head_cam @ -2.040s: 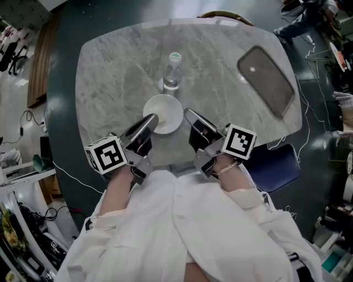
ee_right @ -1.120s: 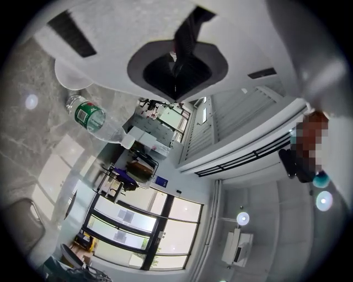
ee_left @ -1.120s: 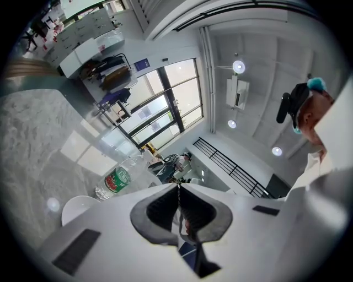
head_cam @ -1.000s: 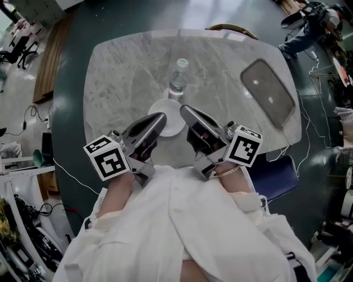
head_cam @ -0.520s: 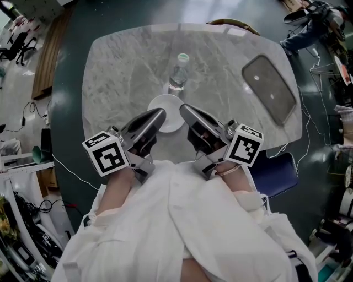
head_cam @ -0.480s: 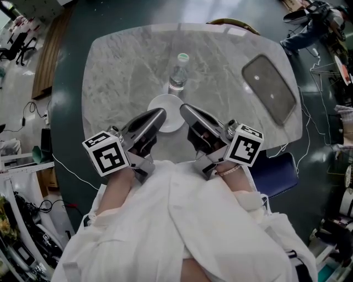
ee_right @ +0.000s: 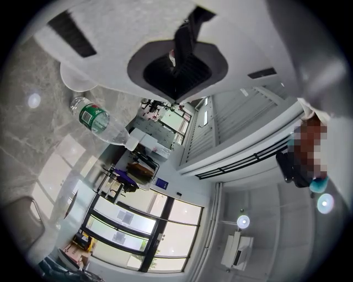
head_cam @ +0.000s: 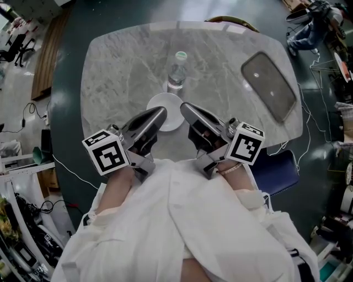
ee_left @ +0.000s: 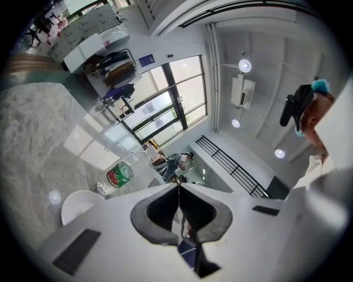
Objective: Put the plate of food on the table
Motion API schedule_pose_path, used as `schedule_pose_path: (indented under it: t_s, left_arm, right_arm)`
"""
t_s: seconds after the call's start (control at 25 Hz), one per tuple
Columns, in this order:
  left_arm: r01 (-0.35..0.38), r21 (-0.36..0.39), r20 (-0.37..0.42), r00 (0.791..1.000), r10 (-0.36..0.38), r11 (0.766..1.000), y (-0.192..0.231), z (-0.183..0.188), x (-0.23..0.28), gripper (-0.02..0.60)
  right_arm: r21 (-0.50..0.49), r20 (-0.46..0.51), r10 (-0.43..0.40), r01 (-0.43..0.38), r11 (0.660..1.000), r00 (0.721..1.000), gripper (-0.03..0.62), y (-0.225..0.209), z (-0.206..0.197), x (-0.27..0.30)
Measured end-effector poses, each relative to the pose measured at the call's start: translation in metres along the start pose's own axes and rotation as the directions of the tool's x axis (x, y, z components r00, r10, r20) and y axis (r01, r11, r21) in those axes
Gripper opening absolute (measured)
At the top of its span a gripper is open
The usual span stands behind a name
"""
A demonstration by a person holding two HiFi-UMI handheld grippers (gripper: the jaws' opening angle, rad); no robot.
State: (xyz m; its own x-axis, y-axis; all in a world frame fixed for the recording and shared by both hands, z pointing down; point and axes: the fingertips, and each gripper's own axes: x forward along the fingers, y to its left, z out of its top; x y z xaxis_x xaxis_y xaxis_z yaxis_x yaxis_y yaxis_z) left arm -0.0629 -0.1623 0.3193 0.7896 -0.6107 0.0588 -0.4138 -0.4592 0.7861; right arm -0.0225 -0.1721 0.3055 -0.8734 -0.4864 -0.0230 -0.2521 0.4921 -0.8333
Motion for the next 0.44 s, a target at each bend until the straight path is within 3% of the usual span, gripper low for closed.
schedule_pose_path:
  t_s: [0.44]
  left_arm:
    - [0.007, -0.011, -0.007, 1.0, -0.007, 1.0, -0.0023, -0.0038, -0.0007, 0.02]
  right_arm:
    - [-0.008, -0.001, 0.004, -0.004, 1.0, 1.0, 0.002, 0.0028, -0.0016, -0.0007]
